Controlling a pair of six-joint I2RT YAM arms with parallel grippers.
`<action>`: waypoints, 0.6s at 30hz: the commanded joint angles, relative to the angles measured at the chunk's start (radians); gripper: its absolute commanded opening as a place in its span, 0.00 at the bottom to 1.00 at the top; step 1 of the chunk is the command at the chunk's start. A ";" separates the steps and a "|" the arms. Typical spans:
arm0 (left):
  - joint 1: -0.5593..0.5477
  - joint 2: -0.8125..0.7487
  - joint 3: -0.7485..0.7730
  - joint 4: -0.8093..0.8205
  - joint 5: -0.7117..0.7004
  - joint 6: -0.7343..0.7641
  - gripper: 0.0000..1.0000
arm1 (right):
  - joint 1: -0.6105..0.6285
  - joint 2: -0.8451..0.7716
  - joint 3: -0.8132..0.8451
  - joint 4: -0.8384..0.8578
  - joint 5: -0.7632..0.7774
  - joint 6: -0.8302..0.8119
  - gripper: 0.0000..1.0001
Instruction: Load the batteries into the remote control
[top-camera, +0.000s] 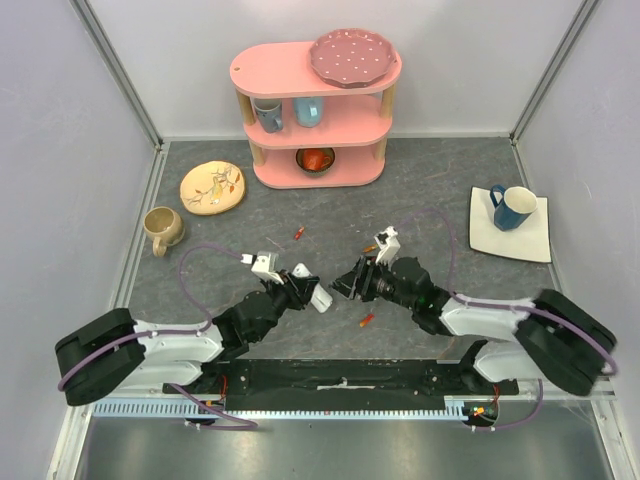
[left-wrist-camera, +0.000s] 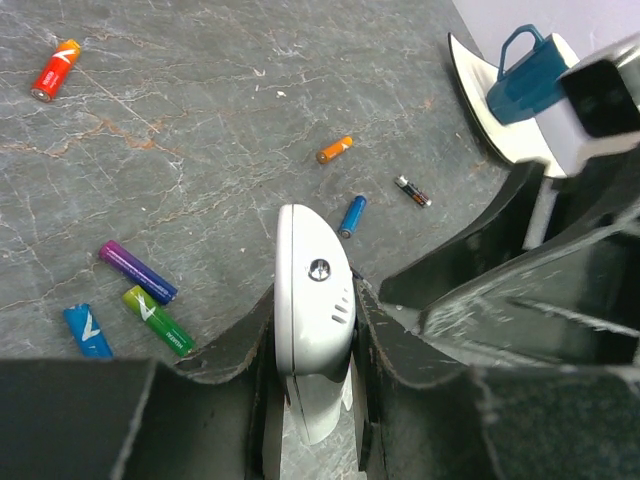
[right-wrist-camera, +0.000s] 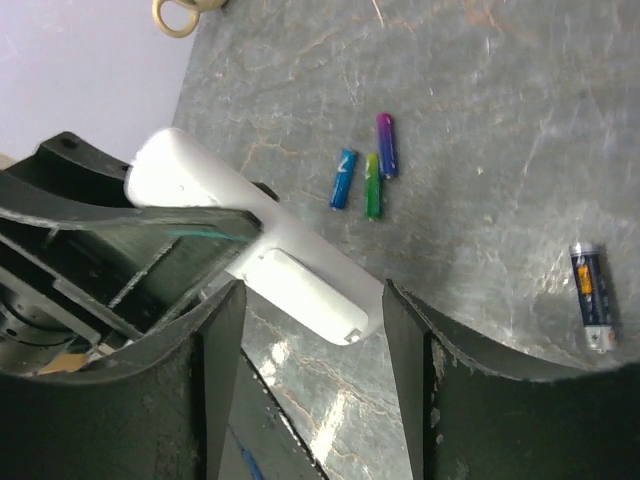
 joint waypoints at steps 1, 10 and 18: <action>0.009 -0.078 0.057 -0.133 0.023 -0.087 0.02 | 0.007 -0.230 0.158 -0.589 0.061 -0.357 0.66; 0.180 -0.039 0.089 -0.122 0.409 -0.251 0.02 | 0.023 -0.335 0.370 -1.010 0.107 -0.554 0.66; 0.290 0.064 0.069 0.088 0.641 -0.325 0.02 | 0.118 -0.314 0.441 -1.084 0.101 -0.595 0.71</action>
